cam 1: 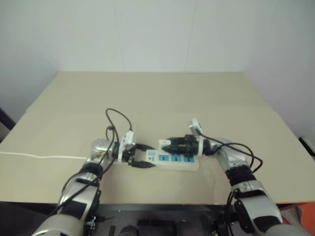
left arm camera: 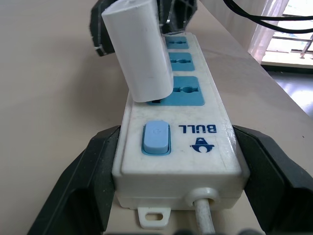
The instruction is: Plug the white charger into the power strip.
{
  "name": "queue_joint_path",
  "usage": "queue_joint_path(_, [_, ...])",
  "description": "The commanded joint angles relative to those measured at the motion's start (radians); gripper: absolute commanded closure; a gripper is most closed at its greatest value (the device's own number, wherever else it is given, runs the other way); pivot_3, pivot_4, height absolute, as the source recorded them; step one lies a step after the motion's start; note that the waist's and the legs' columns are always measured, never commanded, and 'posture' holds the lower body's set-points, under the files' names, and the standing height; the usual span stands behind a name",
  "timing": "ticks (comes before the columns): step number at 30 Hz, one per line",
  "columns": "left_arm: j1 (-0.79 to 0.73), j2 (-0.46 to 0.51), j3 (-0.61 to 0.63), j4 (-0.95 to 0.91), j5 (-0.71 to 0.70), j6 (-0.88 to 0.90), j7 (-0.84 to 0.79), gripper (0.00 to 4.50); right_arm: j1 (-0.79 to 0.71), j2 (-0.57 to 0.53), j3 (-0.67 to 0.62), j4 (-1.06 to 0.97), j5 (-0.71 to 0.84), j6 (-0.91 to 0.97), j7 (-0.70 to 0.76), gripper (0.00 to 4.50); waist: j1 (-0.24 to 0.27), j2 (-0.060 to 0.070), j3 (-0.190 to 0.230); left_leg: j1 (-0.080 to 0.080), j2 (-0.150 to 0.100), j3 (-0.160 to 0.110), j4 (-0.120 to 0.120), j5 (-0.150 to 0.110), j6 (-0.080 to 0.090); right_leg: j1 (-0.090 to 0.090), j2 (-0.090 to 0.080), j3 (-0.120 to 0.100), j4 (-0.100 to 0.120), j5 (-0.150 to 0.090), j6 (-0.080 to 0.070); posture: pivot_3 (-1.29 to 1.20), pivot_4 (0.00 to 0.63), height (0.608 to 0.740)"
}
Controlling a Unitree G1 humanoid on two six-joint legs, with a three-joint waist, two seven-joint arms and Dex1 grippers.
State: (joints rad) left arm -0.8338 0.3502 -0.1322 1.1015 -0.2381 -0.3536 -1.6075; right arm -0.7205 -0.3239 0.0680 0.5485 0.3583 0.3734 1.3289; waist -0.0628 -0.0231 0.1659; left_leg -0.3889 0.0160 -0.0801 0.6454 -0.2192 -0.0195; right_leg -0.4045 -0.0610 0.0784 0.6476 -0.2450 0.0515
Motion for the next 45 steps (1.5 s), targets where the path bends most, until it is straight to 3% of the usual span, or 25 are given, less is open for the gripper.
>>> queue_joint_path(1, [0.003,-0.008,0.003,-0.025,-0.01,-0.009,-0.007,1.25,0.007,-0.012,-0.006,-0.041,0.013,-0.005,0.014,3.35,0.0,0.0,0.0,0.0,0.0,0.0,0.0,0.0,0.0,0.0,0.0,0.0,0.0,0.0,0.0,0.0,0.15,0.74])
queue_joint_path(20, [0.0,-0.004,-0.001,-0.025,-0.008,-0.01,-0.007,1.25,0.085,0.014,0.004,-0.021,-0.018,-0.393,0.076,3.41,0.004,0.0,0.0,0.0,0.0,0.0,0.0,0.0,0.0,0.0,0.0,0.0,0.0,0.0,0.0,0.0,0.15,0.74])
queue_joint_path(45, [0.011,-0.001,0.0,-0.043,-0.018,0.01,-0.007,1.25,0.074,0.02,0.08,0.143,-0.132,-0.526,0.066,3.41,-0.005,0.0,0.0,0.004,0.0,0.0,0.0,0.0,0.0,0.003,0.0,0.0,0.0,0.0,0.0,0.0,0.15,0.74])
